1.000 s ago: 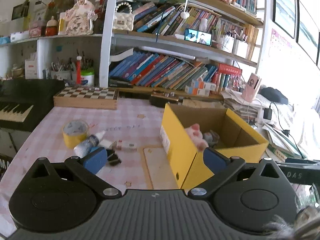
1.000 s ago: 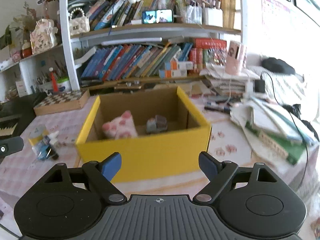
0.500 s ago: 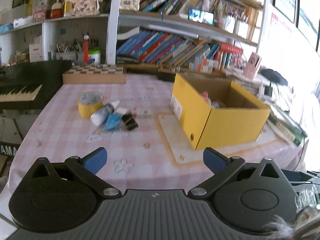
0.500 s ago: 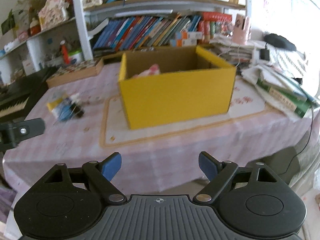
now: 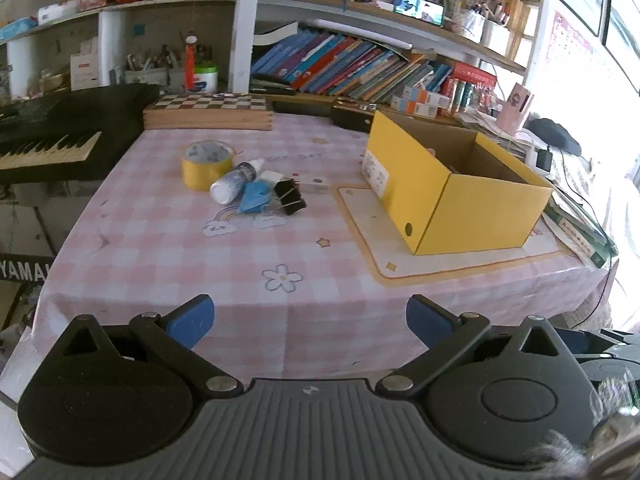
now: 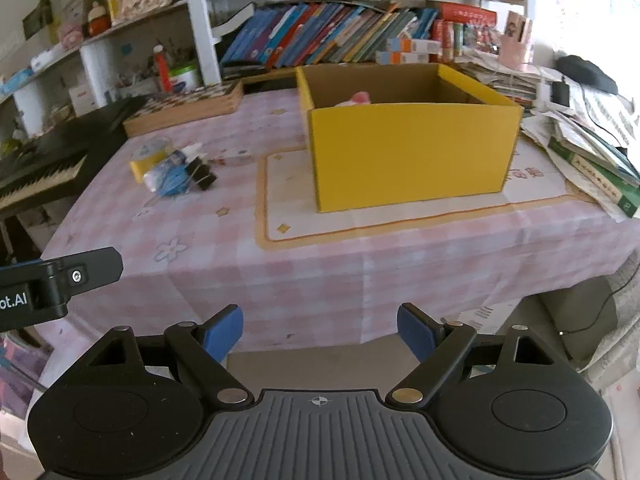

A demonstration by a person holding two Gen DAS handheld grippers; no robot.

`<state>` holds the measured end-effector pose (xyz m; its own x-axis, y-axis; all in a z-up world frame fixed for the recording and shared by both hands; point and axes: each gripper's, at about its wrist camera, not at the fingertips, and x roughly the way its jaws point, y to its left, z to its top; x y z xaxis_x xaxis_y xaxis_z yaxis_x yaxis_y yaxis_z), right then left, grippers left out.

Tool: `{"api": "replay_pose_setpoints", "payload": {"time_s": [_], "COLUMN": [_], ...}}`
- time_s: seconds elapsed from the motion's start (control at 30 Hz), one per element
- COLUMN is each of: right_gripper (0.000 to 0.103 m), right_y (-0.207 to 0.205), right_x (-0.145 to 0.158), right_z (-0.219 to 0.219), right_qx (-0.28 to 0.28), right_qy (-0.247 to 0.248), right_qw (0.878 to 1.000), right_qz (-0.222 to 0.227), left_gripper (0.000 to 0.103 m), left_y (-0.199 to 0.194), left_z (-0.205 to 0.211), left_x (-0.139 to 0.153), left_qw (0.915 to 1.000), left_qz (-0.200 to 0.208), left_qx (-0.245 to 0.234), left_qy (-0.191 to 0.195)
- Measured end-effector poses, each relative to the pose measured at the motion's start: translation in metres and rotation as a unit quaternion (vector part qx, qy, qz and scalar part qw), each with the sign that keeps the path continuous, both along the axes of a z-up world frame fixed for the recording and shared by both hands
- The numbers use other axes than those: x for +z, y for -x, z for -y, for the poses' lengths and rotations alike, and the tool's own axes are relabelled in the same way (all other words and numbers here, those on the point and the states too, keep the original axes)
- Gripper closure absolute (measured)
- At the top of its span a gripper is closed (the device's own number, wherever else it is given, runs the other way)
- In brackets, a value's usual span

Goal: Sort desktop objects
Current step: 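Withdraw both tools from the box back toward the remaining objects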

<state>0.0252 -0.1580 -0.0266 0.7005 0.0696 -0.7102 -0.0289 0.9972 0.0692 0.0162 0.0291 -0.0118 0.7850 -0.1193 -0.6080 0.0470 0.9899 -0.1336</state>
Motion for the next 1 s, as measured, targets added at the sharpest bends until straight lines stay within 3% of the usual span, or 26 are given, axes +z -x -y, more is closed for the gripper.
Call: {"api": "replay_pose_setpoints", "payload": {"time_s": [0.5, 1.0], "right_gripper": [0.016, 0.016], "right_y": [-0.013, -0.045], "right_x": [0.007, 0.008], "right_z": [-0.049, -0.068], "right_qx": [0.076, 0.112], "right_qy": [0.006, 0.007], "right_qw": [0.997, 0.993], "right_qz": [0.010, 0.022], "left_gripper": [0.000, 0.000], "left_y": [0.009, -0.012], "left_z": [-0.043, -0.058], "left_x": [0.005, 0.006], "left_qw": [0.9984, 0.9968], "left_qz": [0.013, 0.025], "left_qx": [0.055, 0.073], "left_qy": [0.004, 0.018]}}
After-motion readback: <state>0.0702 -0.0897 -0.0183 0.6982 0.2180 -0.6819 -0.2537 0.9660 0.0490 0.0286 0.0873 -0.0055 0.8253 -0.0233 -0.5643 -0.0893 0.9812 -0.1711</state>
